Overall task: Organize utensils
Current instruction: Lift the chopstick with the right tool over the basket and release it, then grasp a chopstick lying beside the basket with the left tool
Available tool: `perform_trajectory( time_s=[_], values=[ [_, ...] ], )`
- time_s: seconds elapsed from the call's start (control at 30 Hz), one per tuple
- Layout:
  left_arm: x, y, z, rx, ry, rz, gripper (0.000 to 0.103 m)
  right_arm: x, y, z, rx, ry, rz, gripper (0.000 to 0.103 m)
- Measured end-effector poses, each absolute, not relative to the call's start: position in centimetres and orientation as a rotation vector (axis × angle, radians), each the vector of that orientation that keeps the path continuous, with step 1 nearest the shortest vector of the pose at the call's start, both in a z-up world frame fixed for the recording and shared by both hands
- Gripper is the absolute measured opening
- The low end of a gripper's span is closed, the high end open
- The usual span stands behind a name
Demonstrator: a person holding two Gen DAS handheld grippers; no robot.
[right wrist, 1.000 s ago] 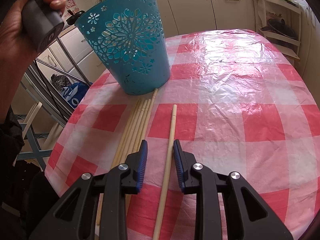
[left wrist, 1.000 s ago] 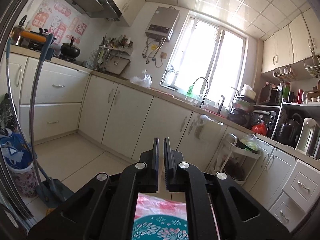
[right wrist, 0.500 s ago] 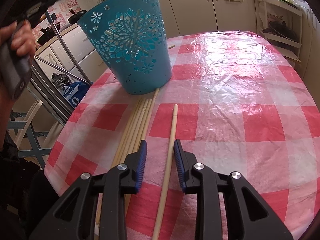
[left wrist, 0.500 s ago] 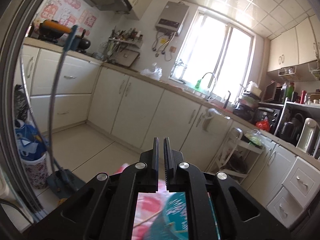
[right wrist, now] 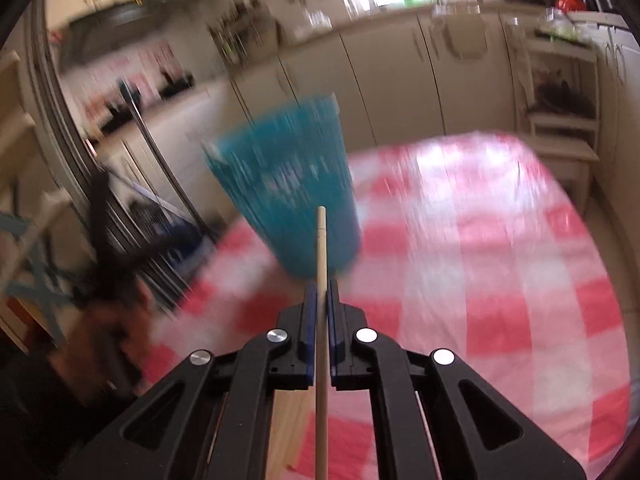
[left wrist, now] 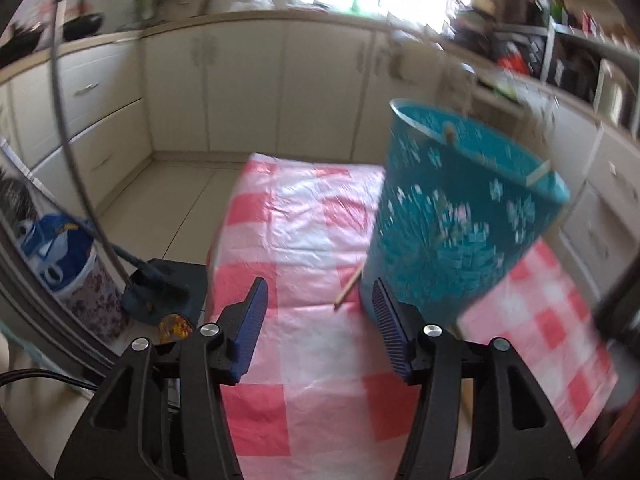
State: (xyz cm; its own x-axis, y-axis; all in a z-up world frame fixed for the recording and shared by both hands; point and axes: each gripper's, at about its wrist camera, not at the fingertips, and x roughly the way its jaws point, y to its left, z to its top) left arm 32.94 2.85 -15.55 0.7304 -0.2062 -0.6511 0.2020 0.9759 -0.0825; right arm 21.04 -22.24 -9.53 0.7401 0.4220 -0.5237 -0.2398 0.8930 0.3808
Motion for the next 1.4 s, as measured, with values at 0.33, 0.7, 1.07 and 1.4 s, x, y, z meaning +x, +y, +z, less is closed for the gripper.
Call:
perform_trajectory(
  time_s=[0.33, 0.7, 1.07, 1.4],
  values=[
    [34.8, 1.9, -16.8, 0.085, 0.774, -0.243, 0.056, 27.9, -20.8, 0.7, 0.446, 0.210, 0.471, 0.006],
    [37.2, -0.6, -18.0, 0.262, 0.826, -0.286, 0.056, 35.5, -19.4, -1.9, 0.483, 0.198, 0.331, 0.006],
    [39.0, -2.2, -19.8, 0.328, 0.872, -0.344, 0.041, 32.0, -19.6, -5.6, 0.410, 0.316, 0.349, 0.022],
    [37.6, -2.7, -20.5, 0.299, 0.904, -0.375, 0.004, 25.2, -21.8, -8.6, 0.437, 0.460, 0.343, 0.031]
  ],
)
